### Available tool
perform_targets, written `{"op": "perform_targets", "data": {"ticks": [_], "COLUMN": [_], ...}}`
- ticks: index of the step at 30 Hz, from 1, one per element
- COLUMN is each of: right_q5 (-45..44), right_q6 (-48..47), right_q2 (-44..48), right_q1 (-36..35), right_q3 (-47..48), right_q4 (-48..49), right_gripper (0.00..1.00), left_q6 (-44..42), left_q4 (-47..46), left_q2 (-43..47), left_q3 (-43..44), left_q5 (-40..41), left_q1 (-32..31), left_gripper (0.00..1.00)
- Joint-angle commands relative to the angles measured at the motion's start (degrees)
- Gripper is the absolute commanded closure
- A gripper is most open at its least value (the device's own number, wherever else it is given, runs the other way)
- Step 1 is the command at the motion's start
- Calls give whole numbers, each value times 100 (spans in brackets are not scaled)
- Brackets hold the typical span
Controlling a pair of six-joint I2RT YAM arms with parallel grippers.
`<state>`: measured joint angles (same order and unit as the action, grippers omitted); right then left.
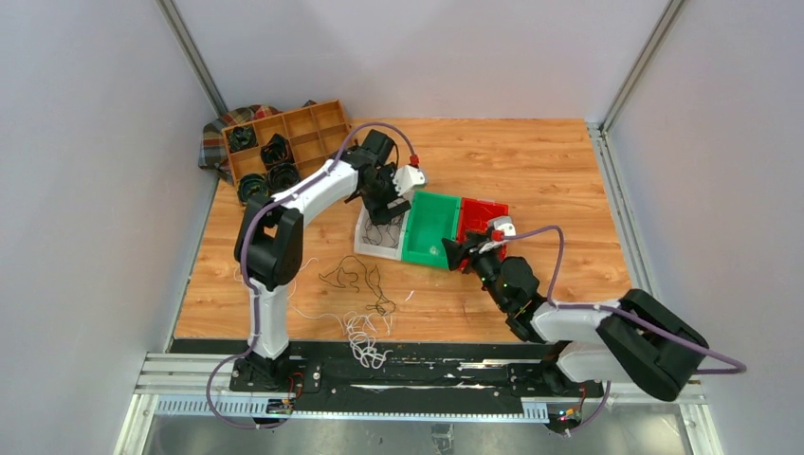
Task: Untangle the cables
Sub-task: Place the cable in the bin, then adjust the cable at the center of the board.
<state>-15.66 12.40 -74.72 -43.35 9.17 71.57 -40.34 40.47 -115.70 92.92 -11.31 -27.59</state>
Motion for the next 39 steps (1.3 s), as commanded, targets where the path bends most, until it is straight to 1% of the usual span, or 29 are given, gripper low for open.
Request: {"op": "perform_targets", "data": {"ticks": [1,4,9,11,13,14,16,18,21,25,27,28,29,31,32,33,34,37,39], "right_q5": [621,644,956,1093,1513,1654,2269,2515,2408,2368,2657,2721,2726,2639,2565,2541,2611,2680,2708], "right_q6": [-265,-714,-1210,-1406,-1709,-1788,-1965,-2060,-2242,-2341,-2319,-2274,-2219,-2127,-2047,-1919,-1791,-1511,-1267], "right_q2": [710,1079,1089,810,408,186,-280,-730,-1349,-2130,-2430,-2579,-2701,-2768,-2708,-2606,-2466,-2061,-1906], "right_q1": [-332,-924,-2036,-2553,-2832,-2908,-2950,-2967,-2968,-2940,-2889,-2851,-2801,-2646,-2546,-2427,-2288,-2005,-1958], "right_q3": [600,1147,1806,2046,2333,2529,2934,3349,3936,4479,4668,4796,4932,5106,5141,5187,5255,5464,5621], "right_q4": [-1331,-2574,-3844,-4165,-4465,-4666,-5085,-5553,-6103,-6466,-6492,-6554,-6694,-6803,-6775,-6768,-6780,-6834,-7021], "right_gripper": [37,34,34,34,35,35,36,37,37,39,44,49,56,73,80,91,98,99,99], "left_q6": [-264,-348,-271,-146,-19,53,215,470,576,555,594,601,590,560,542,536,531,520,493], "left_q4": [767,1068,1691,1818,1824,1824,1824,1824,1827,1825,1824,1825,1824,1824,1824,1823,1824,1824,1829], "left_q2": [686,1143,1608,1839,2142,2300,2602,2906,3293,3819,3978,4047,4107,4186,4224,4252,4280,4333,4372], "left_q3": [202,200,513,584,535,493,401,304,55,-282,-370,-410,-448,-495,-514,-533,-542,-571,-620], "left_q5": [-339,-430,-226,-115,-40,12,78,155,256,179,122,90,69,68,72,62,33,-74,-191], "left_q1": [8,16,26,46,90,101,178,306,500,740,830,867,898,935,954,976,1002,1060,1068], "left_gripper": [11,1,2,2,2,2,2,2,2,2,2,2,2,2,2,2,2,2,2]}}
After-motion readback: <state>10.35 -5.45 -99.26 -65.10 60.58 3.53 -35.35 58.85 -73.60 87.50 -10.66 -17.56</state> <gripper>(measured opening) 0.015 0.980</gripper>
